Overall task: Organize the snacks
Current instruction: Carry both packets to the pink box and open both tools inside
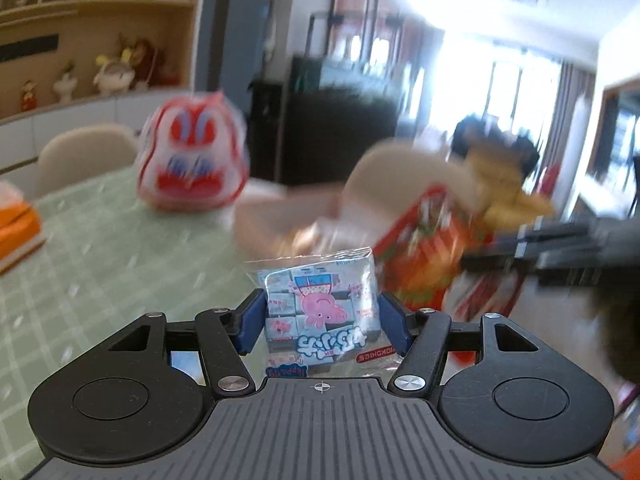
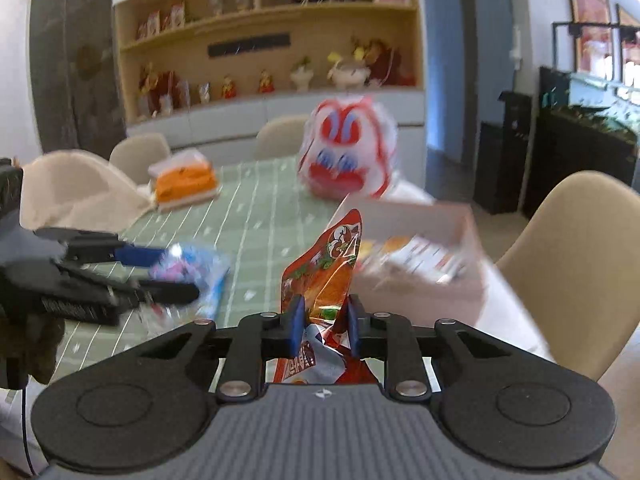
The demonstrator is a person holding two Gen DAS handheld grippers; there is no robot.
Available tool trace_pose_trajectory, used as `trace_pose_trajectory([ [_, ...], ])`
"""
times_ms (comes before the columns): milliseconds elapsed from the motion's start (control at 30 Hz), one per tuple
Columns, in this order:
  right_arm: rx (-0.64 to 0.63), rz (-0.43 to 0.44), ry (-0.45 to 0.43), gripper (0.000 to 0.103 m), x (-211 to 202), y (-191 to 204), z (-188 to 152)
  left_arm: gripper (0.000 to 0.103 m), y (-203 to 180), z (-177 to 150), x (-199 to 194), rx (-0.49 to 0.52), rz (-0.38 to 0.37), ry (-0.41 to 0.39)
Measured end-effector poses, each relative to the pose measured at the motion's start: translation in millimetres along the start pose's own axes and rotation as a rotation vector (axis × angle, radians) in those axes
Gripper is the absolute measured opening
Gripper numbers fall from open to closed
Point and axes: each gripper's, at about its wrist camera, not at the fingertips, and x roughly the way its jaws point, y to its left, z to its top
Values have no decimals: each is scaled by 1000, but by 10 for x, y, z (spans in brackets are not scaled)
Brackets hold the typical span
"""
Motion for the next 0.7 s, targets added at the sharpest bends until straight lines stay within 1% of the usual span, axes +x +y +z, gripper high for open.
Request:
trace_pose_trajectory([
  [100, 25, -34, -73, 21, -120, -185, 170, 67, -23, 370, 125, -33, -25, -88],
  [167, 48, -68, -134, 21, -164, -308, 295, 67, -50, 590, 300, -35, -39, -118],
  [233, 58, -104, -195, 21, -169, -408, 406, 67, -75, 776, 554, -30, -34, -120],
  [300, 71, -138, -233, 21, -96, -518, 529, 67, -64, 884, 858, -40, -30, -95],
  [333, 78, -151, -241, 21, -24, -571, 587, 67, -47, 914, 1047, -50, -34, -70],
  [400, 80, -187, -242, 21, 152, -642, 671, 67, 36, 891, 1474, -86, -64, 6],
  [467, 76, -222, -230, 21, 372, -711, 720, 67, 148, 761, 1964, -124, -107, 118],
  [500, 79, -228, -216, 21, 502, -758, 744, 67, 184, 690, 2163, -132, -106, 167],
  [533, 86, -227, -198, 21, 623, -794, 757, 67, 208, 608, 2311, -132, -89, 200],
  [600, 107, -212, -156, 20, 887, -883, 768, 65, 206, 483, 2425, -100, -53, 204],
  [633, 120, -201, -135, 19, 1019, -919, 769, 65, 199, 452, 2439, -73, -48, 193],
  [667, 135, -187, -109, 15, 1179, -964, 772, 65, 184, 433, 2430, -46, -43, 176],
  [700, 148, -176, -90, 15, 1293, -995, 767, 65, 166, 426, 2414, -21, -32, 164],
])
